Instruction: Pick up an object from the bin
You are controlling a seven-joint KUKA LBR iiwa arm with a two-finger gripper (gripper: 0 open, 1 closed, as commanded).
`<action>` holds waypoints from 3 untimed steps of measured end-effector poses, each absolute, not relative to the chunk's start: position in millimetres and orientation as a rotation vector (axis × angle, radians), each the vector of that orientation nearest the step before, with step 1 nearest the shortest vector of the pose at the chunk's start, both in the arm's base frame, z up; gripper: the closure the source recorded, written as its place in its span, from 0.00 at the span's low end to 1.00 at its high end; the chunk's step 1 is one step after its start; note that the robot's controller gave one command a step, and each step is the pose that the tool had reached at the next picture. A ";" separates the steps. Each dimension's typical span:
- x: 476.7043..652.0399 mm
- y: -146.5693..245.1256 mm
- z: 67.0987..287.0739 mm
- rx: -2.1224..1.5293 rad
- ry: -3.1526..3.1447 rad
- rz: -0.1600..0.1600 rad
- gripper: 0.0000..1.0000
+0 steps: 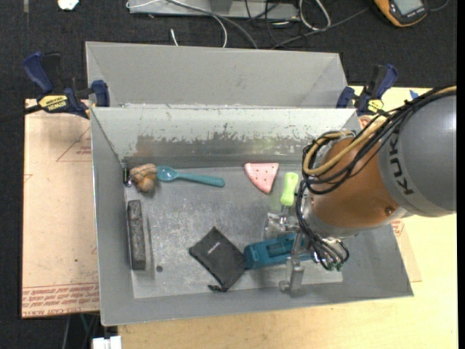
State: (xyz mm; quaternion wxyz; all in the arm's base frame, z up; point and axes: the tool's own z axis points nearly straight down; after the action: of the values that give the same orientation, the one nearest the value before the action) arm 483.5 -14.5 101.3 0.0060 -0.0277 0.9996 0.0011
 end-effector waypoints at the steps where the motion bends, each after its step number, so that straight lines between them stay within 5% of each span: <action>1: 490.0 -21.0 75.3 0.023 3.131 0.002 0.00; 2: 484.7 -17.9 71.4 -0.064 3.121 0.004 1.00; 3: 484.8 -17.9 71.4 -0.064 3.121 0.004 1.00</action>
Offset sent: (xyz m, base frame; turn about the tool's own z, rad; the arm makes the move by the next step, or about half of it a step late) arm -0.0012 -0.0038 -0.0313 0.0135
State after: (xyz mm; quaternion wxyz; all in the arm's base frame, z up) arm 484.8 -17.9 71.4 0.0098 -0.0206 0.9997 0.0013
